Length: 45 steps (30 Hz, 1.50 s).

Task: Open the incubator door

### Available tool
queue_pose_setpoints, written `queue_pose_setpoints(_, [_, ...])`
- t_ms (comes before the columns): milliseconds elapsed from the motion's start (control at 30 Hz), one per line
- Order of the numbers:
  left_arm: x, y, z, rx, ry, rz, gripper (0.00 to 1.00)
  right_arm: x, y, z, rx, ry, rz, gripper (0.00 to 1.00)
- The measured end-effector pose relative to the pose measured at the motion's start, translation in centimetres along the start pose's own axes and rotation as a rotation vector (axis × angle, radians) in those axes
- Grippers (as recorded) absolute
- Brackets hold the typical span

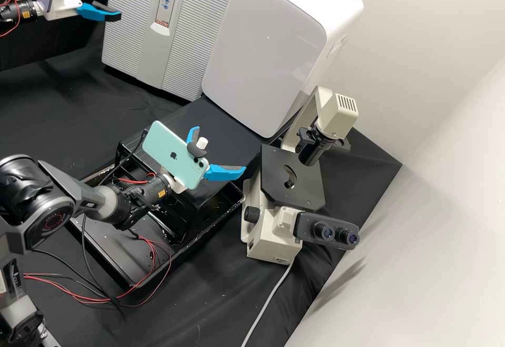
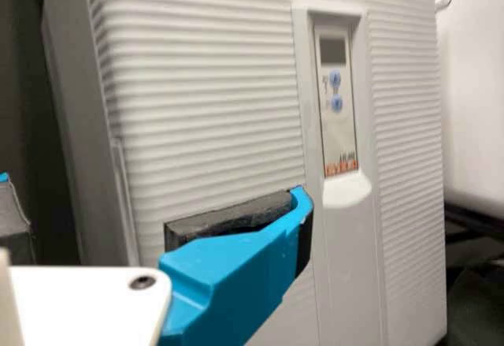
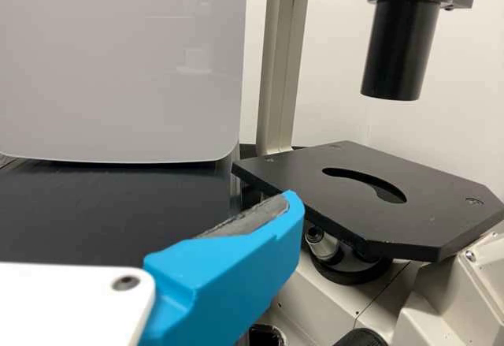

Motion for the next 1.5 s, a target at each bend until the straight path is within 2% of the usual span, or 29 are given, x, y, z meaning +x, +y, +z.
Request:
queue_pose_setpoints(100, [1.1,0.4,-0.4,-0.031,-0.022,0.019,1.00,0.0,0.0,0.0,0.000,0.000,0.000,1.00])
queue_pose_setpoints(233, [2.4,0.6,-0.8,-0.049,-0.058,0.029,1.00,0.0,0.0,0.0,0.000,0.000,0.000,1.00])
queue_pose_setpoints(400, [3.8,-0.4,-0.9,-0.083,-0.077,0.004,1.00,0.0,0.0,0.0,0.000,0.000,0.000,1.00])
queue_pose_setpoints(533, [4.8,-1.6,0.0,-0.112,-0.096,-0.032,1.00,0.0,0.0,0.0,0.000,0.000,0.000,1.00])
queue_pose_setpoints(633, [5.2,-2.0,0.6,-0.122,-0.107,-0.036,1.00,0.0,0.0,0.0,0.000,0.000,0.000,1.00])
queue_pose_setpoints(967, [5.5,-2.0,0.9,-0.156,-0.097,-0.025,1.00,0.0,0.0,0.0,0.000,0.000,0.000,1.00])
queue_pose_setpoints(1133, [5.2,-2.2,1.3,-0.202,-0.072,-0.017,1.00,0.0,0.0,0.0,0.000,0.000,0.000,1.00])
queue_pose_setpoints(1500, [3.9,-2.5,2.3,-0.235,-0.065,-0.043,1.00,0.0,0.0,0.0,0.000,0.000,0.000,1.00])
